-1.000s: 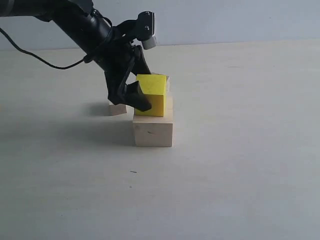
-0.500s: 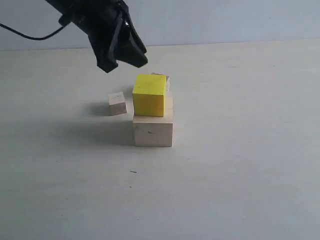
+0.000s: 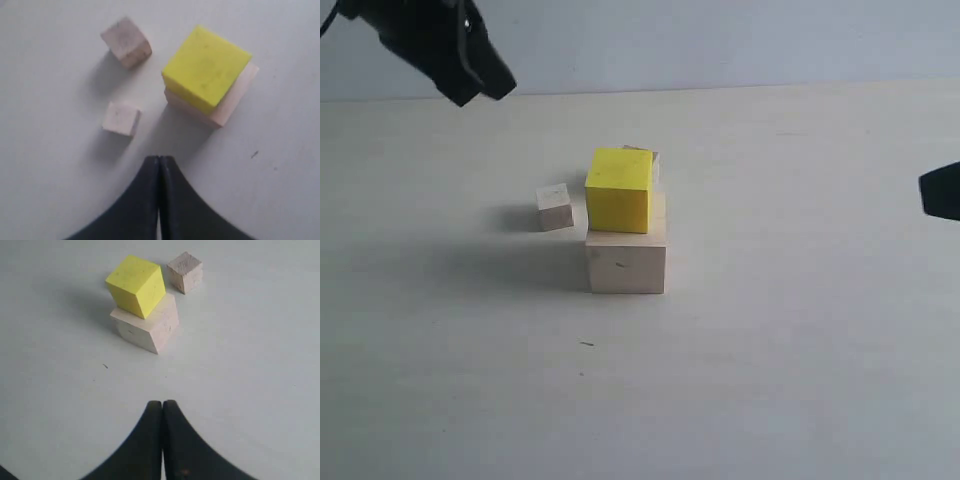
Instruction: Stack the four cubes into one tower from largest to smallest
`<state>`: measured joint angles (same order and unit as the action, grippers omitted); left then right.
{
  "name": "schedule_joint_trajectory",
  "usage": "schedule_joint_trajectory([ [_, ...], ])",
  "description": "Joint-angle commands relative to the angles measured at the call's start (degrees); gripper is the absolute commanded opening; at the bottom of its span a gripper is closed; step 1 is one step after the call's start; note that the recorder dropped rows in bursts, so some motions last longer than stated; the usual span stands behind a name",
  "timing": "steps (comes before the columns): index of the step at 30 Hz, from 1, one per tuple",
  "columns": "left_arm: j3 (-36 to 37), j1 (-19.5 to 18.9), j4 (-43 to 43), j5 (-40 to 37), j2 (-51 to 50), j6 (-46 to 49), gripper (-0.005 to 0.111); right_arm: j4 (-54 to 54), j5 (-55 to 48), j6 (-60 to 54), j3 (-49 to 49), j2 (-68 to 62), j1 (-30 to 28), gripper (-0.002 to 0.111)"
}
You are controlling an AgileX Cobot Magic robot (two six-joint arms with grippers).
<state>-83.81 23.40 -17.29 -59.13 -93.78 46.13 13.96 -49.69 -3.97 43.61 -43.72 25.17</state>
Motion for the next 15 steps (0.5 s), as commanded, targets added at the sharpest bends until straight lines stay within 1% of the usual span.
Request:
schedule_joint_trajectory([
  [1, 8.5, -4.6, -3.6, 1.4, 0.1, -3.8, 0.000, 0.4, 6.8, 0.9, -0.3, -10.0, -0.2, 0.000],
  [3, 12.2, -6.7, -11.1, 3.2, 0.1, -0.8, 0.000, 1.0, 9.9, 0.9, -0.3, -15.1, -0.2, 0.000],
  [5, 15.9, -8.4, -19.7, 4.5, 0.1, 5.8, 0.000, 1.1, 13.1, 0.9, -0.3, -19.5, -0.2, 0.000],
  [8, 20.2, -9.6, -30.1, 6.4, 0.1, 14.9, 0.000, 1.9, 17.8, 0.9, -0.3, -25.7, -0.2, 0.000],
  [11, 21.7, -9.6, -36.4, 7.9, -0.4, 21.2, 0.000, 2.1, 22.2, 0.8, -0.3, -30.4, -0.2, 0.000],
  [13, 21.8, -9.6, -38.6, 8.4, -1.8, 22.5, 0.000, 2.1, 24.2, -0.2, -0.2, -32.8, -0.2, 0.000],
  [15, 21.8, -9.6, -40.5, 8.9, -3.7, 23.7, 0.000, 2.5, 23.9, -2.1, 0.9, -34.8, -0.2, 0.000],
])
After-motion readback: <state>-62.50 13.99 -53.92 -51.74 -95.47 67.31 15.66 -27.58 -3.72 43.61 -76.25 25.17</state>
